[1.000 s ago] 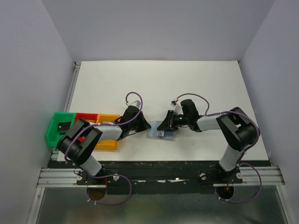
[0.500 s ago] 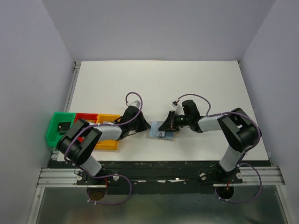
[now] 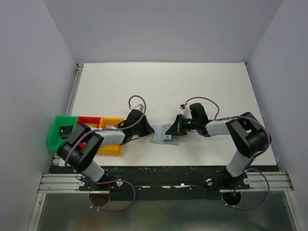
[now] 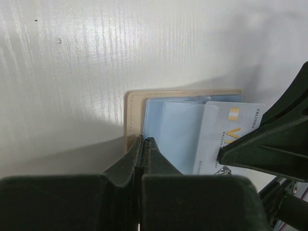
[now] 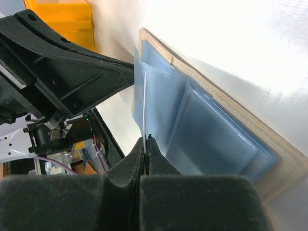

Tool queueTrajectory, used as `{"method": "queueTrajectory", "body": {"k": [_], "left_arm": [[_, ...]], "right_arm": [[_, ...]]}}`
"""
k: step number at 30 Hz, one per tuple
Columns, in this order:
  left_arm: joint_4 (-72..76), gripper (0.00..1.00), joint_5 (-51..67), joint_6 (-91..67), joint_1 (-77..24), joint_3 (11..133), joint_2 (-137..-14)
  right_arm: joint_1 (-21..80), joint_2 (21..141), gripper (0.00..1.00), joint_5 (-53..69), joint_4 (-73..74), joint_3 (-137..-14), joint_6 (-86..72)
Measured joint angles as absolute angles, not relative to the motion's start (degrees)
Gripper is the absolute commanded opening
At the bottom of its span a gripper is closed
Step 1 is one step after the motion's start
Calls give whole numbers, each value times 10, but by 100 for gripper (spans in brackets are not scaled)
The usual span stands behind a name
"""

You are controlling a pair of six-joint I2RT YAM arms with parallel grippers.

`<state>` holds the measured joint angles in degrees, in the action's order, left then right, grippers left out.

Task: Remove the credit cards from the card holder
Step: Remove the credit card from the card holder, then place the credit card at the center of the board.

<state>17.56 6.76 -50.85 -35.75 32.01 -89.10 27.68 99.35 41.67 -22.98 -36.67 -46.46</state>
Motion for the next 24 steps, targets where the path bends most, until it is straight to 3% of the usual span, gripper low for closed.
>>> {"method": "queueTrajectory", "body": {"k": [8, 10, 16, 17, 20, 24], "left_arm": [[157, 0, 64, -504, -357, 320, -878], [151, 11, 64, -503, -357, 320, -875], [130, 59, 67, -495, -357, 324, -856], [125, 73, 69, -493, -357, 329, -852], [108, 99, 76, -484, -357, 357, -835], [94, 99, 78, -477, -357, 392, -796]], "right_arm": [[249, 953, 0, 386, -185, -353, -449], [245, 934, 0, 376, -166, -353, -440], [244, 854, 0, 341, -85, -362, -391], [244, 839, 0, 335, -66, -367, -380], [244, 794, 0, 319, -11, -390, -346], [244, 744, 1, 308, 54, -424, -301]]}}
